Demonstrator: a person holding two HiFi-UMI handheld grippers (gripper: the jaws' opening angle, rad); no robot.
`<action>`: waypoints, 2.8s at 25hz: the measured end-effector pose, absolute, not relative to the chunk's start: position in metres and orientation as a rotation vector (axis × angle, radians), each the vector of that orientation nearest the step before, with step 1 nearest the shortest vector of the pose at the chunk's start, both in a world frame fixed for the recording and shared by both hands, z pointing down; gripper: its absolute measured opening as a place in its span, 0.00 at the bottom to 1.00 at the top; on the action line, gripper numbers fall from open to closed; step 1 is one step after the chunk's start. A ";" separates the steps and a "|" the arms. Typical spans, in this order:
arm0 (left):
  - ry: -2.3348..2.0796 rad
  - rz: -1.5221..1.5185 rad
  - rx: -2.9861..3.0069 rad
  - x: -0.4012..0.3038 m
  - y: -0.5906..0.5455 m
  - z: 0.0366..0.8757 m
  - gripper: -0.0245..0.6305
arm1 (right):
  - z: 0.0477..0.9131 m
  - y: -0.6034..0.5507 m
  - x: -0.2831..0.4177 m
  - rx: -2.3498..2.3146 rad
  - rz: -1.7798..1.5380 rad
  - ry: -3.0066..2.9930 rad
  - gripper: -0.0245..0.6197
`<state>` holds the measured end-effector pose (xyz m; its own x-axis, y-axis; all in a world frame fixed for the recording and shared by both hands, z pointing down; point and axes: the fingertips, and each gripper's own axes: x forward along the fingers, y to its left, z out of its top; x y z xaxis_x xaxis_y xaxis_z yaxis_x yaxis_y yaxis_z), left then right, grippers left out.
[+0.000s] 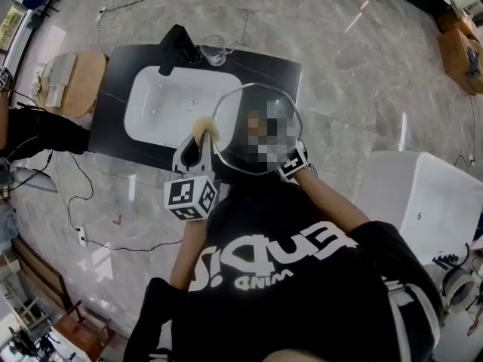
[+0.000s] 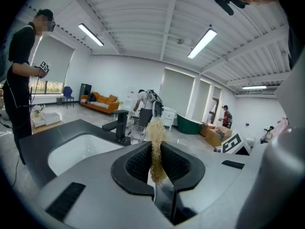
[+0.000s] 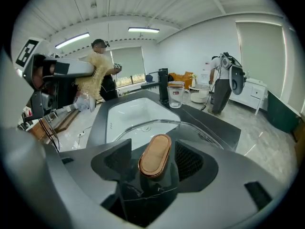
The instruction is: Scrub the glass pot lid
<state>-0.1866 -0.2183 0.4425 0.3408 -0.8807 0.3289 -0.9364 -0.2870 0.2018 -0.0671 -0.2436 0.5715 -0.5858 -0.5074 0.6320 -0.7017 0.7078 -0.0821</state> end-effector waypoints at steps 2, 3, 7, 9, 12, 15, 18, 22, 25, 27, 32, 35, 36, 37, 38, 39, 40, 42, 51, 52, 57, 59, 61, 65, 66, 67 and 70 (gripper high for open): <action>-1.607 0.222 2.246 -0.190 -0.218 0.446 0.11 | 0.578 -0.246 -0.070 0.921 0.423 -2.311 0.42; -1.606 0.225 2.242 -0.190 -0.218 0.447 0.11 | 0.581 -0.247 -0.072 0.923 0.420 -2.304 0.42; -1.594 0.230 2.235 -0.188 -0.219 0.452 0.11 | 0.584 -0.252 -0.071 0.929 0.429 -2.279 0.42; -1.588 0.226 2.227 -0.186 -0.219 0.454 0.11 | 0.585 -0.253 -0.070 0.912 0.436 -2.276 0.42; -1.573 0.232 2.225 -0.183 -0.220 0.458 0.11 | 0.588 -0.253 -0.073 0.859 0.422 -2.279 0.42; -1.564 0.246 2.221 -0.182 -0.222 0.463 0.11 | 0.590 -0.250 -0.075 0.797 0.403 -2.268 0.41; -1.556 0.264 2.217 -0.184 -0.227 0.469 0.11 | 0.591 -0.250 -0.076 0.761 0.401 -2.268 0.39; -1.530 0.276 2.223 -0.182 -0.237 0.473 0.11 | 0.592 -0.249 -0.077 0.742 0.394 -2.268 0.36; -1.474 0.293 2.246 -0.173 -0.250 0.477 0.11 | 0.592 -0.249 -0.076 0.732 0.392 -2.273 0.34; -1.411 0.322 2.275 -0.163 -0.263 0.479 0.11 | 0.591 -0.249 -0.075 0.734 0.395 -2.275 0.33; -1.226 0.407 2.388 -0.129 -0.300 0.478 0.11 | 0.591 -0.250 -0.075 0.759 0.398 -2.278 0.33; -1.051 0.489 2.476 -0.099 -0.317 0.479 0.11 | 0.591 -0.250 -0.075 0.775 0.414 -2.277 0.32; -0.984 0.519 2.501 -0.088 -0.322 0.480 0.11 | 0.590 -0.250 -0.075 0.785 0.417 -2.278 0.32; -0.919 0.547 2.521 -0.078 -0.326 0.482 0.11 | 0.589 -0.251 -0.075 0.796 0.418 -2.280 0.32; -0.856 0.574 2.535 -0.068 -0.330 0.484 0.11 | 0.589 -0.252 -0.075 0.809 0.419 -2.282 0.32; -0.793 0.599 2.544 -0.058 -0.334 0.486 0.11 | 0.589 -0.252 -0.074 0.821 0.421 -2.283 0.32; -0.726 0.622 2.547 -0.048 -0.337 0.490 0.11 | 0.589 -0.252 -0.074 0.833 0.423 -2.283 0.32; -0.581 0.676 2.545 -0.030 -0.341 0.499 0.11 | 0.591 -0.253 -0.075 0.852 0.431 -2.283 0.32; 0.091 1.090 2.488 0.044 -0.313 0.556 0.11 | 0.592 -0.254 -0.072 0.939 0.486 -2.292 0.31; 0.154 1.125 2.473 0.051 -0.309 0.561 0.11 | 0.591 -0.254 -0.071 0.946 0.494 -2.293 0.31; 0.424 1.258 2.332 0.069 -0.283 0.583 0.11 | 0.591 -0.254 -0.070 0.971 0.524 -2.294 0.31; 0.512 1.297 2.264 0.070 -0.270 0.591 0.11 | 0.591 -0.253 -0.070 0.978 0.532 -2.293 0.31; 0.565 1.328 2.214 0.068 -0.261 0.598 0.11 | 0.590 -0.253 -0.069 0.979 0.534 -2.296 0.31; 0.605 1.363 2.163 0.066 -0.254 0.607 0.11 | 0.591 -0.253 -0.069 0.971 0.534 -2.303 0.31; 0.614 1.369 2.156 0.066 -0.252 0.608 0.11 | 0.591 -0.253 -0.068 0.971 0.538 -2.304 0.31; 0.623 1.377 2.151 0.066 -0.251 0.609 0.11 | 0.591 -0.252 -0.068 0.971 0.542 -2.303 0.31; 0.632 1.419 2.141 0.063 -0.252 0.614 0.11 | 0.591 -0.252 -0.067 0.971 0.546 -2.302 0.31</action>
<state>0.0634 -0.2517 0.6144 0.3517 0.6188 0.7025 0.1080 -0.7722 0.6261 -0.0669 -0.2516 0.5907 -0.5698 -0.5088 0.6453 -0.7445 0.6520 -0.1434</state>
